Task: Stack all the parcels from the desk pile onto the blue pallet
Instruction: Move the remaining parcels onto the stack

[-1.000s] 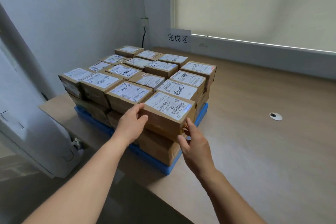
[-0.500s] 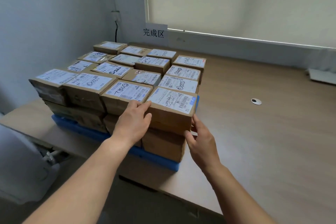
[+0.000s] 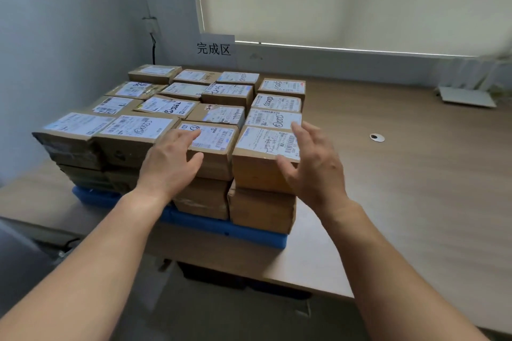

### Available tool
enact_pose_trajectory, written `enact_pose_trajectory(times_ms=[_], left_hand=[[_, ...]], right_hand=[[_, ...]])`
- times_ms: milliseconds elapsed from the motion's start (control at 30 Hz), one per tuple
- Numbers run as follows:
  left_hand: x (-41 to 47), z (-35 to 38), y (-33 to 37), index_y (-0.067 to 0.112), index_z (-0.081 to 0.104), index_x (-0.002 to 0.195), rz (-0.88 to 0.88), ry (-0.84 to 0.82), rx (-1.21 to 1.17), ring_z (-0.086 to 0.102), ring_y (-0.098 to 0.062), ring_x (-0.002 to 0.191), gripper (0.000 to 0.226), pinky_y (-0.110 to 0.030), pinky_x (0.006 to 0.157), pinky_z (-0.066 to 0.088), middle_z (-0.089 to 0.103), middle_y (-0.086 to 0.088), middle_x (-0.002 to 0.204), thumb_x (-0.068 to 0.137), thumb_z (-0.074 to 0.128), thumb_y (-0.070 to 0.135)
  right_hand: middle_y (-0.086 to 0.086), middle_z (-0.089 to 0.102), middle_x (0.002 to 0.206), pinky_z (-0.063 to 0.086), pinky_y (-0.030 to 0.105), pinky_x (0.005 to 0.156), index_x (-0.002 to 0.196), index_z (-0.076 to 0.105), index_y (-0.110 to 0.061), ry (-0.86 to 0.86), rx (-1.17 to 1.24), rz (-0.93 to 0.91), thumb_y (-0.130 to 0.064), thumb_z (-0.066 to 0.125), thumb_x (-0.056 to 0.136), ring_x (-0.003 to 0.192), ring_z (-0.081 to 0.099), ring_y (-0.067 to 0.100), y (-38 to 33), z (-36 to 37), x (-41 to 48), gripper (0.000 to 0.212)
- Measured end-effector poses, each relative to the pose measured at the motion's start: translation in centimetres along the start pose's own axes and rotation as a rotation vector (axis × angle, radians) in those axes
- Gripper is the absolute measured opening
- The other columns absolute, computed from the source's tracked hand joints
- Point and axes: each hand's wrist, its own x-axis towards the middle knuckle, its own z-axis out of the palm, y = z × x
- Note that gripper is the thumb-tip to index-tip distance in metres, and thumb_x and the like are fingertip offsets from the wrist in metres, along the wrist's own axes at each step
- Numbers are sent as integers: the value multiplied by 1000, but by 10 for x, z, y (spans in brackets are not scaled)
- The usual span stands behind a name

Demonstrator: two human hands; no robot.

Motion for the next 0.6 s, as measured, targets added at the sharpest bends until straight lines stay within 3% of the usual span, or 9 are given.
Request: enact_pose_trajectory(times_ms=[100, 267, 600], left_hand=[[12, -8, -19, 21, 38, 143, -5, -70, 106, 32, -24, 135, 55, -42, 112, 27, 38, -5, 147, 92, 54, 29], [39, -11, -36, 25, 27, 147, 58, -188, 232, 16, -19, 143, 63, -38, 117, 13, 23, 0, 155, 91, 54, 37], [93, -10, -48, 29, 5, 150, 180, -589, 492, 0, -16, 146, 88, -37, 116, -2, 5, 2, 159, 85, 61, 48]], right_hand=[[11, 29, 152, 22, 39, 113, 147, 28, -17, -228, -111, -116, -45, 58, 87, 139, 25, 26, -28, 0, 30, 73], [12, 20, 155, 9, 43, 116, 147, 23, -23, -494, -253, -227, -59, 59, 81, 142, 17, 29, -60, 30, 71, 84], [11, 33, 147, 8, 53, 115, 147, 22, -24, -744, -338, -257, -69, 64, 69, 137, 26, 30, -58, 84, 108, 100]])
